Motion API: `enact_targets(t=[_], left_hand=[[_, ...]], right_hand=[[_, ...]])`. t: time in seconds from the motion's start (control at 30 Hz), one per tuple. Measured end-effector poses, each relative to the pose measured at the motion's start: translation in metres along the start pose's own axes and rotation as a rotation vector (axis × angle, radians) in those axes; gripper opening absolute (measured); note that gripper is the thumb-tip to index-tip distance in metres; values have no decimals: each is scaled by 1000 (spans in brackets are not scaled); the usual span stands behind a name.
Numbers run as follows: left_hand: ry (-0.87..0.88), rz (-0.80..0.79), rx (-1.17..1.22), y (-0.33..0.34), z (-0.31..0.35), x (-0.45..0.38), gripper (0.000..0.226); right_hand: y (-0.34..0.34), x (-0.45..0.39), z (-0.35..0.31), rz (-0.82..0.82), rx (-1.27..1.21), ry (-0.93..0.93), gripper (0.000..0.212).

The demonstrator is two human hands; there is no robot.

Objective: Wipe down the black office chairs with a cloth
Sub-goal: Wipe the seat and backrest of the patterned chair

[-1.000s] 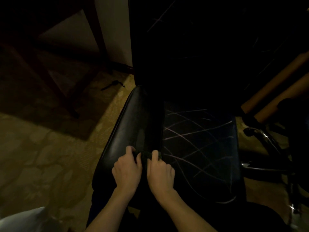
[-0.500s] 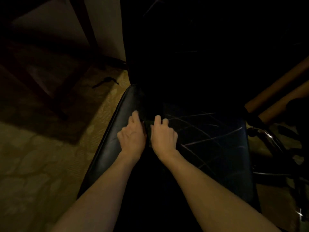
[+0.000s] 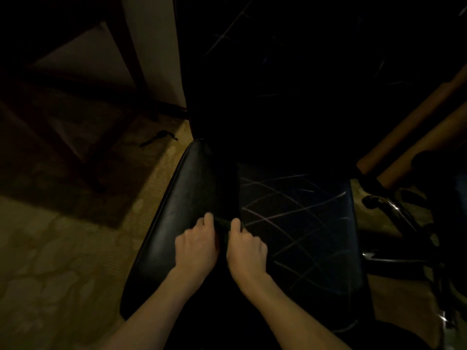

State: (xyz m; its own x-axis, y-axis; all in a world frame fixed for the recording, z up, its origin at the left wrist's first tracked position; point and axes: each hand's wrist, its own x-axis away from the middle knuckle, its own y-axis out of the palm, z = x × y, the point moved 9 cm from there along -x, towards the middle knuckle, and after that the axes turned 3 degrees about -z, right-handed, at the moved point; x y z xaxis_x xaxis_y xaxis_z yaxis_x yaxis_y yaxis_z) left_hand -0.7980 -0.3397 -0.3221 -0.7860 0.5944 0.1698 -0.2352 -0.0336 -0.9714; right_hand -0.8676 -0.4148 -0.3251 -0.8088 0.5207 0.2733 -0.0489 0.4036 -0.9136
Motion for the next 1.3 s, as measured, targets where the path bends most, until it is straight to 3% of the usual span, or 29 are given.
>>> enact_targets(t=[0.2,0.5,0.67,0.8,0.9,1.03,1.3], left_hand=[[28,28,5,-7,24,-38,6],[51,159,53,-23,58,-176,22],[-29,181,177,-26,66,-227,40],[-86,222,258,-29,61,-229,41],[-14,248,206,-29,65,-222,35],[159,209,86,-22,74,-214,29],[211,63,16,-20,83,-199,28]], right_hand=[[-22,-30,4,110,86,-2,27],[-70,-166,37,246,208,14,21],[-86,-214,52,239,280,9,32],[-85,-215,56,237,290,-19,24],[-84,-212,57,243,289,-30,21],[-82,-210,60,232,269,-29,27],[-71,-184,53,200,206,-64,29]])
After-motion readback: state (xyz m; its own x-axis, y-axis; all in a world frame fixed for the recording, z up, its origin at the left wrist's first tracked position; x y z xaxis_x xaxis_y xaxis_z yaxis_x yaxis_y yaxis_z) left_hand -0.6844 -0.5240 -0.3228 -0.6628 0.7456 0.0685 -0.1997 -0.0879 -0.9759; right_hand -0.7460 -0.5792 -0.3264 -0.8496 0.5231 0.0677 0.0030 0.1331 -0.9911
